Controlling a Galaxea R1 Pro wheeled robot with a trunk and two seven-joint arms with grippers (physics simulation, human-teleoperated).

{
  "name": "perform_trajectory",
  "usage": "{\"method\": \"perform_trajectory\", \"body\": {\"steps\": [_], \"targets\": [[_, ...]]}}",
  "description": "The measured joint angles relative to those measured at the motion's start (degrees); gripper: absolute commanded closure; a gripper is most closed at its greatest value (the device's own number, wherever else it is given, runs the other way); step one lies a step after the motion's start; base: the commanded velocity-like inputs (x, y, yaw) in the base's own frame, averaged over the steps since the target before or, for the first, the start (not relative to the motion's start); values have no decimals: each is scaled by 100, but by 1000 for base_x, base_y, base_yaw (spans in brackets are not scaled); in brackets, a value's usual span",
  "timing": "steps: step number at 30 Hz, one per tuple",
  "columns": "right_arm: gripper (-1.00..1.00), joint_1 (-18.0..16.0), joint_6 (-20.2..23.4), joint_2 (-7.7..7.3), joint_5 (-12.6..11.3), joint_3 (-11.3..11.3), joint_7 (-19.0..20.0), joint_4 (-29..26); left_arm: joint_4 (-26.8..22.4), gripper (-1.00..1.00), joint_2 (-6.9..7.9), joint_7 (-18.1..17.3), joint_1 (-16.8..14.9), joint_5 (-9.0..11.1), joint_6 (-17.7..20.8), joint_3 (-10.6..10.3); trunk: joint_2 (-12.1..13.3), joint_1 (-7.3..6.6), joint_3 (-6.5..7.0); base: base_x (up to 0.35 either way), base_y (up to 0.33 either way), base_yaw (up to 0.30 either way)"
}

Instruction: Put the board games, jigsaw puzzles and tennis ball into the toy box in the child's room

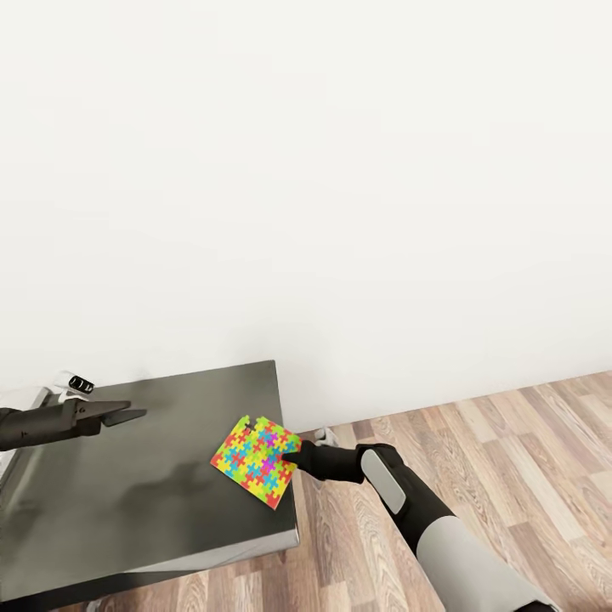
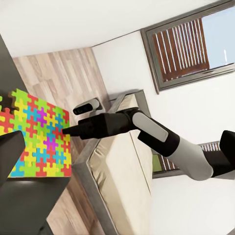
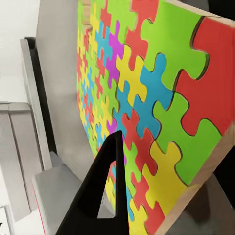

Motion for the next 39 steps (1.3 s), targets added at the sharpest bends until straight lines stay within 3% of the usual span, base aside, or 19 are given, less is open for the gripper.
{"method": "perform_trajectory", "body": {"steps": [9,15,27,32,36,39], "targets": [[100,31,-36,-36,-49,-98,4,-5,0,-100,1,0,-3,-9,-5,0,362,-198,162,0,0,0],[100,73,-26,-126,-53,-413,37,-217,0,-100,1,0,0,-9,-13,0,603,-330,270,0,0,0],[100,320,-79,-151,5,-431,61,-776,-12,-100,-17,0,-3,-2,-11,-2,1085,-594,531,0,0,13],[100,612,-83,-303,15,-437,63,-1371,-19,-100,-35,0,-4,-35,20,3,1286,-704,667,0,0,58],[100,844,-70,-602,-42,-443,61,-1810,-21,-100,-32,0,-4,-53,40,9,1447,-793,777,0,0,62],[100,886,-56,-702,-55,-459,75,-1906,-20,-100,-34,0,-5,-59,51,9,1568,-859,860,-5,0,63]]}}
